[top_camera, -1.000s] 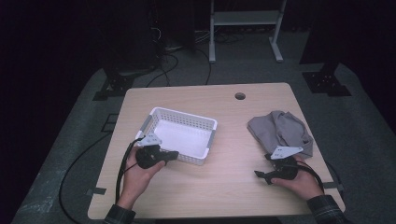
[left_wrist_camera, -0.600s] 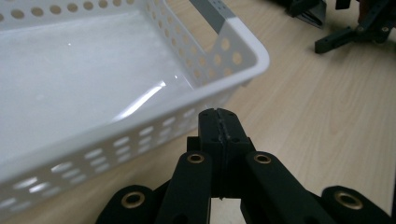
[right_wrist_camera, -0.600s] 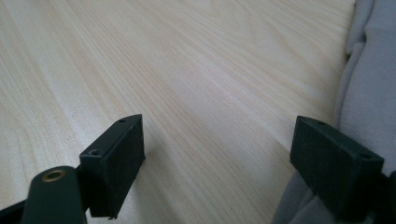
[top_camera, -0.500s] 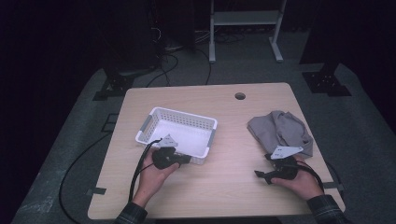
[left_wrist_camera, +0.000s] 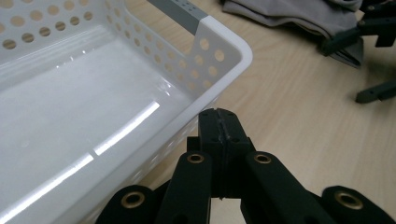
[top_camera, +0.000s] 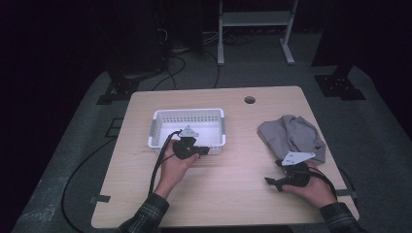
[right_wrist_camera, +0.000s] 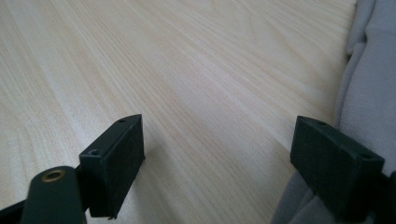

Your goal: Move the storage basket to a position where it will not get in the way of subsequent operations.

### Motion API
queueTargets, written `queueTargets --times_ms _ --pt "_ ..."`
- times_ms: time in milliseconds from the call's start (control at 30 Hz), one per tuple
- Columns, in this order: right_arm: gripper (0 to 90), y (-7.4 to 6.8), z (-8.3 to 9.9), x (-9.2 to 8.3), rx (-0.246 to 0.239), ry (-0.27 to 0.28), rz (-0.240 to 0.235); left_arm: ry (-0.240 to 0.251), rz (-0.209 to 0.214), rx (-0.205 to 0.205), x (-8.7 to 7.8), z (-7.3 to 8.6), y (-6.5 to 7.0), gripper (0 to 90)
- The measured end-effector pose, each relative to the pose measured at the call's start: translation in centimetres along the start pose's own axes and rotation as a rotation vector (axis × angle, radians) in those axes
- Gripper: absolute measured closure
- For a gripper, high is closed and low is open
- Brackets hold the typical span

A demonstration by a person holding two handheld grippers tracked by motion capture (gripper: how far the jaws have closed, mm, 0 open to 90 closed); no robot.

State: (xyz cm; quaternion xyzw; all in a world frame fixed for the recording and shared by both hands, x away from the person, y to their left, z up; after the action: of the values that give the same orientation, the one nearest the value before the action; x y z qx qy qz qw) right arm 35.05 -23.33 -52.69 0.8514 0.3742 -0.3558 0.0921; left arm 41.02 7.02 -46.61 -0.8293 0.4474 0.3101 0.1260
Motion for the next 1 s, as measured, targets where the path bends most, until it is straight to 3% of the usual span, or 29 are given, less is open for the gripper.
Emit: queueTargets --times_ms 167,333,433,600,700,733,767,800,1000 --pt "16.3 0.0 0.0 0.0 -0.001 0.000 0.000 0.013 0.000 -0.041 1.2 -1.0 -1.3 89.8" --pt "16.3 0.0 0.0 0.0 -0.001 -0.001 -0.001 0.004 -0.035 -0.028 2.2 -2.0 -2.4 89.8" --pt "16.3 0.0 0.0 0.0 -0.002 -0.001 -0.002 0.008 -0.028 -0.030 2.4 -2.2 -2.4 89.8" --pt "16.3 0.0 0.0 0.0 -0.004 -0.002 -0.003 0.007 -0.028 0.029 0.9 -2.4 -1.7 85.7" --pt "16.3 0.0 0.0 0.0 -0.005 -0.002 -0.003 0.020 -0.049 0.053 -0.3 -2.4 -1.9 76.0" --pt "16.3 0.0 0.0 0.0 -0.004 -0.003 -0.003 0.042 -0.068 0.065 -1.4 -2.4 -2.3 73.6" --pt "16.3 0.0 0.0 0.0 -0.004 -0.003 -0.003 0.042 -0.068 0.065 -1.4 -2.4 -2.3 71.3" --pt "16.3 0.0 0.0 0.0 -0.005 -0.002 -0.003 0.046 -0.099 0.072 -2.4 -2.3 -2.9 68.0" --pt "16.2 0.1 0.0 0.0 -0.002 -0.002 -0.002 0.040 -0.169 0.078 -4.0 -1.5 -4.8 59.7"
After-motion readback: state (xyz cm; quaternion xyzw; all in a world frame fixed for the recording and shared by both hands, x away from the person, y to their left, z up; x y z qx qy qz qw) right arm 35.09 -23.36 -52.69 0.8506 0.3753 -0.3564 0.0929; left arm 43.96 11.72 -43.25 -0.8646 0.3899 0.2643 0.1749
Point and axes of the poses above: each handheld gripper's, and its own axes: x roughly forward along the jaws, z roughly out of its underside, y roughly to its right, the point moved 6 cm from there along x, roughly forward along the jaws, and after that the axes turned 8 degrees about x, right-handed, at the moved point
